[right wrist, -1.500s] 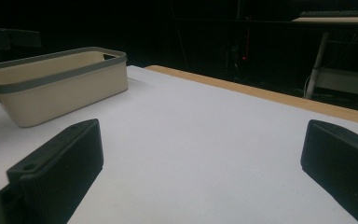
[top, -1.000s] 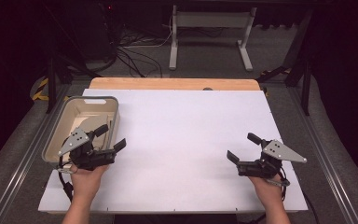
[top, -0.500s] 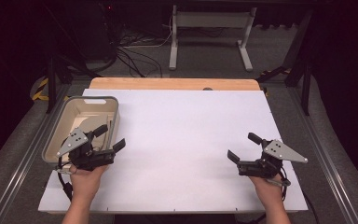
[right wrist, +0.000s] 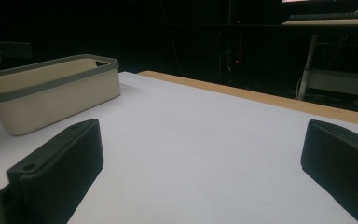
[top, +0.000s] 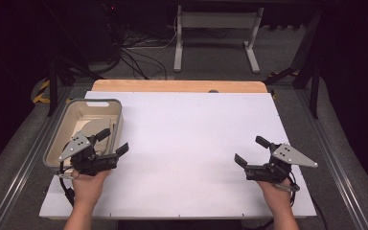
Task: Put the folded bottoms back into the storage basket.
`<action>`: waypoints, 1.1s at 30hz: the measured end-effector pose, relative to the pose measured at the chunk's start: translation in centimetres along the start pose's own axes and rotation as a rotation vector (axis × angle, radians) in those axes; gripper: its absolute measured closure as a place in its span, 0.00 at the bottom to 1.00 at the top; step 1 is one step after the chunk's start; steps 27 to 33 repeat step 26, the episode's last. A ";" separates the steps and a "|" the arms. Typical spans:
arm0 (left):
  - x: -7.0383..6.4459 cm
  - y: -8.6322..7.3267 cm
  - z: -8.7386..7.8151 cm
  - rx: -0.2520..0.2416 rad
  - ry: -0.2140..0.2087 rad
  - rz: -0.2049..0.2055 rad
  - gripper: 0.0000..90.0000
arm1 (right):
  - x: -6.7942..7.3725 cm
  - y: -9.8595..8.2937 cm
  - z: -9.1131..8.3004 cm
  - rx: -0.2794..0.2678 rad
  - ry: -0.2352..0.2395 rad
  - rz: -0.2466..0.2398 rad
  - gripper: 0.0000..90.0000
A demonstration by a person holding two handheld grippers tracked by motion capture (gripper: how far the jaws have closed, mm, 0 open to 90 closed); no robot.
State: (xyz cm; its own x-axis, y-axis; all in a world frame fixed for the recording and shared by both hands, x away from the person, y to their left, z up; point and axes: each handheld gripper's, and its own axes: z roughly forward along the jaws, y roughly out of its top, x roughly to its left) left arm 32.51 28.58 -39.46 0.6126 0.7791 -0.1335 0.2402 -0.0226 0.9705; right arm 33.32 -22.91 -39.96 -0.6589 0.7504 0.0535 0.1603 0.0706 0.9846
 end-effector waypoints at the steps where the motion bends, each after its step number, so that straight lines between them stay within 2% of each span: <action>1: 0.0 0.0 0.0 0.001 0.000 0.001 0.13 | 0.0 0.0 0.0 0.001 0.000 -0.001 0.00; 33: 0.1 -0.2 0.1 0.004 -0.001 -0.004 0.12 | -0.2 -0.3 0.2 0.008 0.017 -0.004 0.00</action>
